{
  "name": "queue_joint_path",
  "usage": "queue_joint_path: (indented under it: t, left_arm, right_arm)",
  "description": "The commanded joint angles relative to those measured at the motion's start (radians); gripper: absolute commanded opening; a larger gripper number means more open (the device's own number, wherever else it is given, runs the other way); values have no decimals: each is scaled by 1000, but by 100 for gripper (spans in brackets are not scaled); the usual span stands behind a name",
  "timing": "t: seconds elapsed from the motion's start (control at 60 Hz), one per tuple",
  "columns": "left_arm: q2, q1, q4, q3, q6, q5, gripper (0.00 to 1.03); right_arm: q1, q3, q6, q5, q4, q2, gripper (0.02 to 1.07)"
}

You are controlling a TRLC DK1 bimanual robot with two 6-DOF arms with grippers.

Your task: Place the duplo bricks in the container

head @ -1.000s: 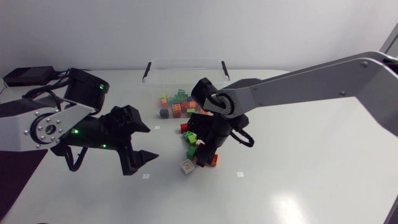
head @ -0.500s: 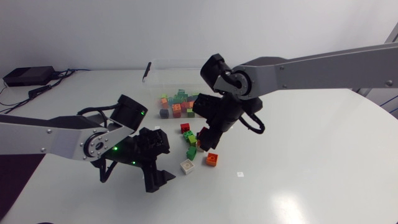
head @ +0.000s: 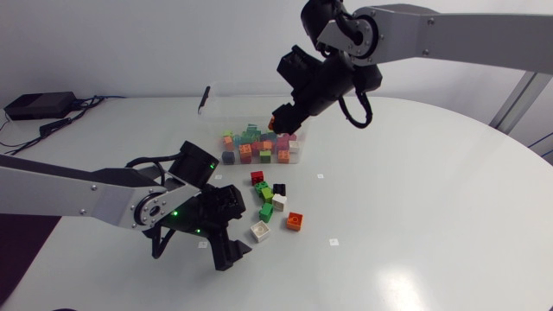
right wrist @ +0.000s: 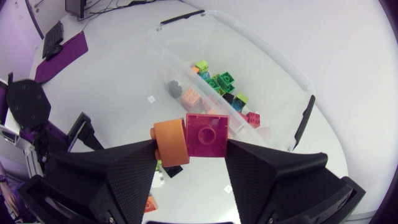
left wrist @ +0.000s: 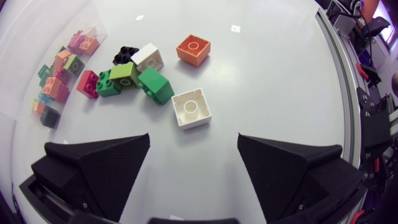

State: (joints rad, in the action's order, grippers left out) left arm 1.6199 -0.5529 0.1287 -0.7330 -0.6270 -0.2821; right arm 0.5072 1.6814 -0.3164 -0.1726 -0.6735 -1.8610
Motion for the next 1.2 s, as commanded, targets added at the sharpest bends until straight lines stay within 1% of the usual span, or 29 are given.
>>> queue_joint_path:
  t: [0.0, 0.317, 0.55, 0.567, 0.583, 0.6, 0.633, 0.667, 0.75, 0.8, 1.05, 1.183]
  left_arm:
    - [21, -7, -8, -11, 19, 0, 98]
    - [21, -13, -14, -11, 30, 0, 98]
    - [18, -13, -14, -3, 30, 0, 98]
    - [18, -13, -14, -2, 32, 0, 98]
    - [18, -13, -14, 0, 32, 0, 98]
    - [18, -15, -14, 0, 32, 0, 98]
    - [17, -15, -14, 1, 32, 0, 98]
    - [17, -13, -14, 3, 32, 0, 98]
    - [17, -12, -14, 4, 32, 0, 98]
    - [17, -12, -14, 4, 33, 0, 98]
    - [17, -12, -21, 6, 61, 0, 98]
    - [17, -7, -31, 7, 78, 0, 98]
  right_arm:
    - [-10, 57, 51, -8, 6, -58, 51]
    - [-44, 285, 131, -8, 12, -204, 51]
    - [-73, 393, 211, 4, 60, -305, 51]
    - [-75, 396, 217, 8, 65, -313, 52]
    - [-76, 400, 221, 12, 68, -319, 56]
    - [-76, 403, 224, 16, 71, -325, 62]
    - [-76, 414, 234, 19, 69, -339, 77]
    - [-78, 419, 241, 22, 68, -348, 88]
    - [-76, 420, 249, 35, 68, -349, 100]
    - [-78, 422, 254, 39, 68, -343, 102]
    - [-87, 434, 277, 51, 43, -282, 102]
    - [-91, 373, 284, 51, 31, -198, 102]
